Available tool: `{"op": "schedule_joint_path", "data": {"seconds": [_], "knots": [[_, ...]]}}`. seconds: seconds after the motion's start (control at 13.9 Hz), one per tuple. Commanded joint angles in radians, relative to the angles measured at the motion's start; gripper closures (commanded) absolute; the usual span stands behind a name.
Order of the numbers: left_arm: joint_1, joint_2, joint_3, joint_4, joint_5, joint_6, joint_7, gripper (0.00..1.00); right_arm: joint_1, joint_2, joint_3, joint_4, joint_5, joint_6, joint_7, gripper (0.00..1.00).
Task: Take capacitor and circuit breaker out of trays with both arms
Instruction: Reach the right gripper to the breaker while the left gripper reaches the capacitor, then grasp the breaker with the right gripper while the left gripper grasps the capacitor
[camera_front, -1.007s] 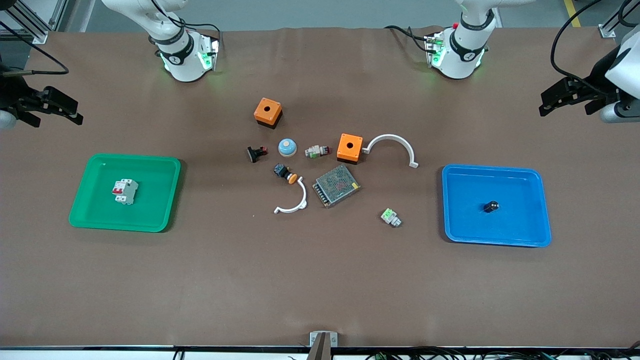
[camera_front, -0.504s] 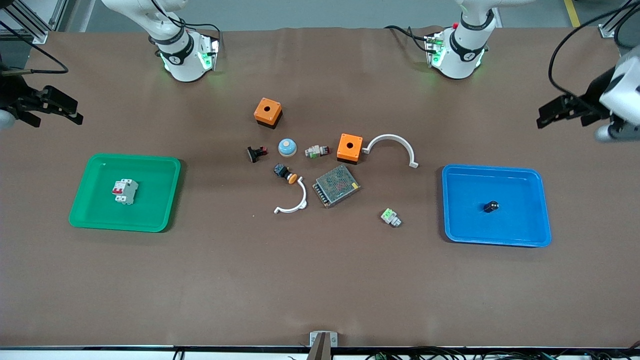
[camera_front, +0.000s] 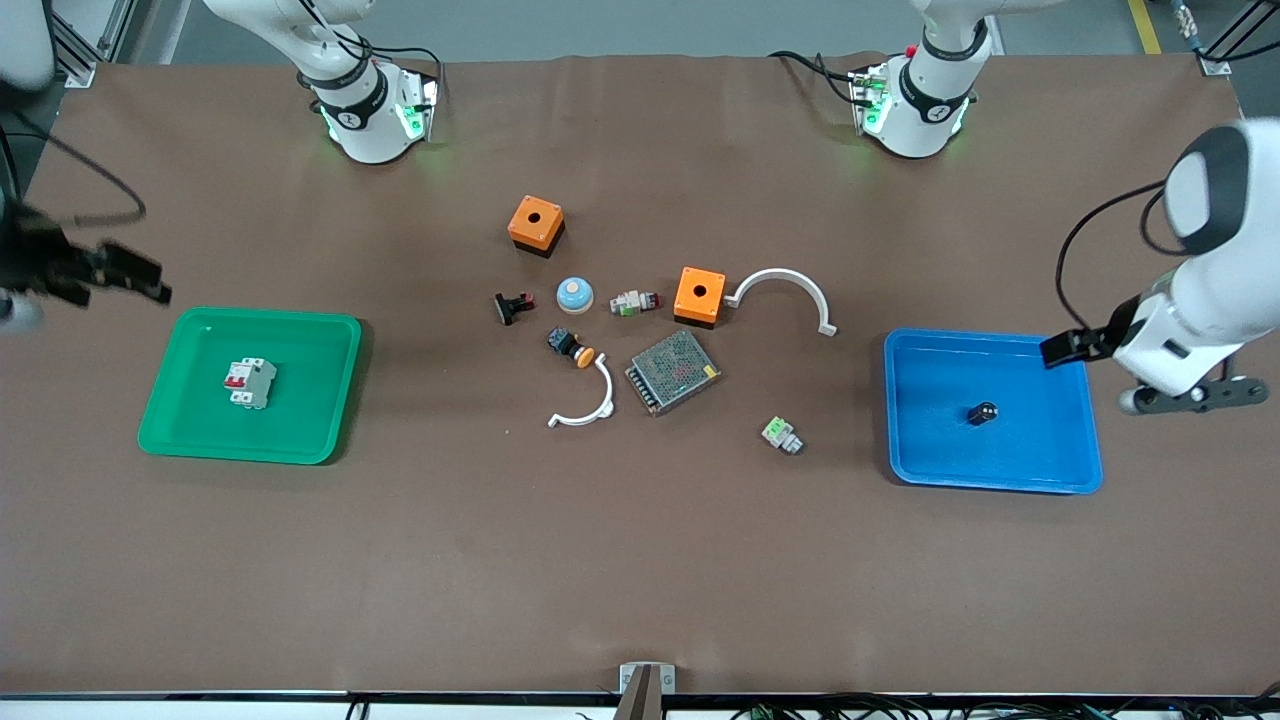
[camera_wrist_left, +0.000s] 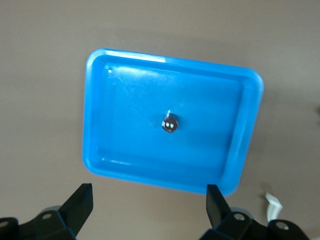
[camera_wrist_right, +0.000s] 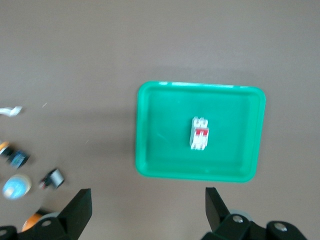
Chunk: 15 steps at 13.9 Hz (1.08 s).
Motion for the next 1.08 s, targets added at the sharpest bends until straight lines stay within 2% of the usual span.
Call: {"op": "schedule_joint_path", "data": {"seconds": [0.0,0.14,0.36,0.65,0.72,1.01], "knots": [[0.017,0.070,-0.006,-0.051,0.010,0.128,-0.006,0.00,-0.069,0.160,0.006,0.059,0.006,0.055,-0.008,0.00],[0.017,0.148,-0.008,-0.051,0.010,0.186,-0.006,0.00,-0.084,0.169,0.006,-0.049,0.003,0.162,-0.008,0.00],[0.016,0.237,-0.006,-0.051,0.010,0.234,-0.006,0.00,-0.124,0.166,0.007,-0.306,0.010,0.437,-0.018,0.00],[0.016,0.308,-0.008,-0.046,0.010,0.274,-0.008,0.13,-0.130,0.174,0.009,-0.545,0.015,0.779,-0.051,0.00],[0.014,0.319,-0.008,-0.046,0.010,0.274,-0.008,0.16,-0.129,0.178,0.009,-0.574,0.015,0.831,-0.051,0.00],[0.014,0.332,-0.006,-0.040,0.010,0.281,-0.008,0.29,-0.141,0.243,0.009,-0.579,0.015,0.913,-0.090,0.01]]}}
